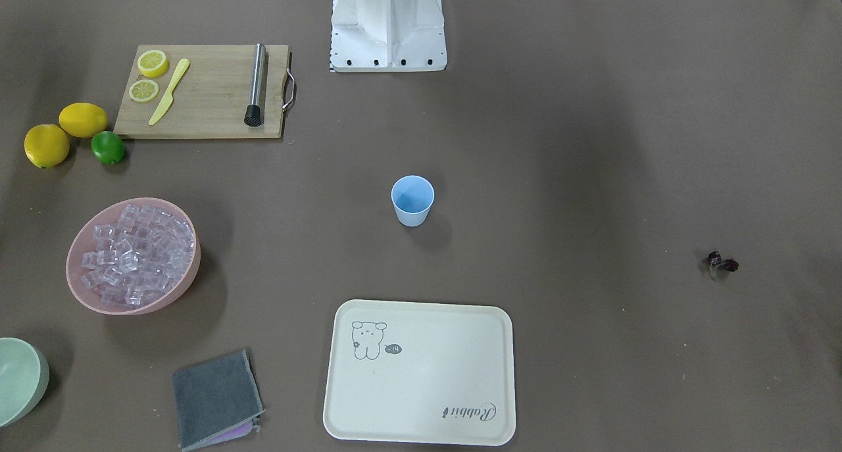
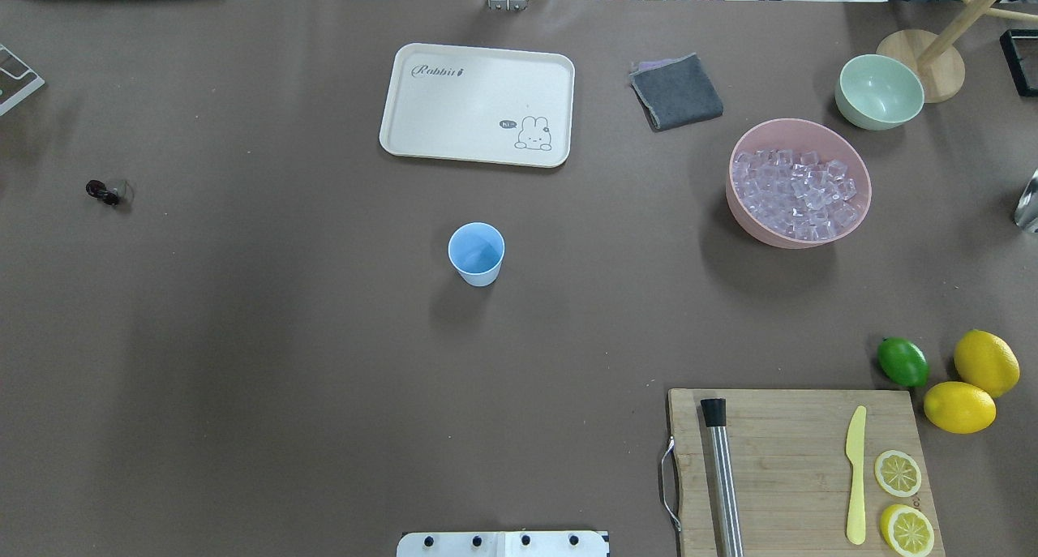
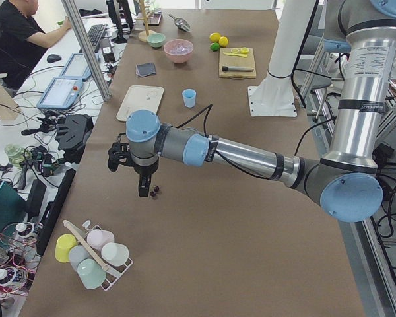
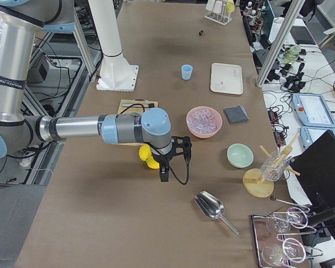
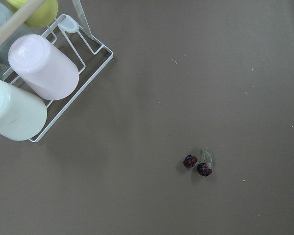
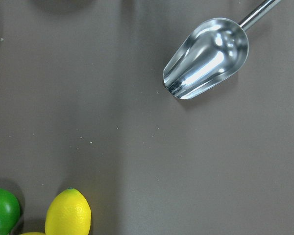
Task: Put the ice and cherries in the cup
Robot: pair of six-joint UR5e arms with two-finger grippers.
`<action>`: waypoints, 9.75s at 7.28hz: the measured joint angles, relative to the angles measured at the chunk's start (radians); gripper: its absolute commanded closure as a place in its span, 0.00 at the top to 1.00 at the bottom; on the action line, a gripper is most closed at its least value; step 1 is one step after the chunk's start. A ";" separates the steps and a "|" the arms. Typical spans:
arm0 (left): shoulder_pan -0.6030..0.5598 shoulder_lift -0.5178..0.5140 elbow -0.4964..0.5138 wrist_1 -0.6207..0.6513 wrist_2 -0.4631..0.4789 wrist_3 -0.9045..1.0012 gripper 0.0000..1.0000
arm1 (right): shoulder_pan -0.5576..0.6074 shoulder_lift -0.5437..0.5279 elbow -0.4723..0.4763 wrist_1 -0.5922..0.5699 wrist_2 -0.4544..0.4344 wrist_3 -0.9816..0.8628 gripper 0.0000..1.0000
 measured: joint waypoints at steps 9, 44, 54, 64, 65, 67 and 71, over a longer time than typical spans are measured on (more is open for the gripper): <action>-0.002 0.004 -0.008 -0.004 0.001 -0.006 0.98 | -0.179 0.180 -0.016 0.001 0.002 0.153 0.99; 0.000 0.000 -0.009 -0.013 -0.003 -0.011 0.98 | -1.067 1.270 -0.473 -0.201 -0.519 1.149 1.00; -0.001 0.013 -0.030 -0.015 -0.005 -0.012 0.98 | -0.665 0.650 -0.332 0.130 -0.350 0.485 0.92; 0.000 0.013 -0.052 -0.014 -0.006 -0.012 0.98 | -0.696 0.642 -0.375 0.134 -0.330 0.454 0.56; 0.000 0.013 -0.053 -0.014 -0.006 -0.012 0.98 | -0.695 0.640 -0.375 0.134 -0.327 0.447 0.50; 0.000 0.013 -0.054 -0.015 -0.006 -0.012 0.98 | -0.693 0.636 -0.383 0.135 -0.326 0.424 0.26; 0.000 0.012 -0.049 -0.015 -0.005 -0.012 0.98 | -0.687 0.643 -0.391 0.131 -0.318 0.414 0.20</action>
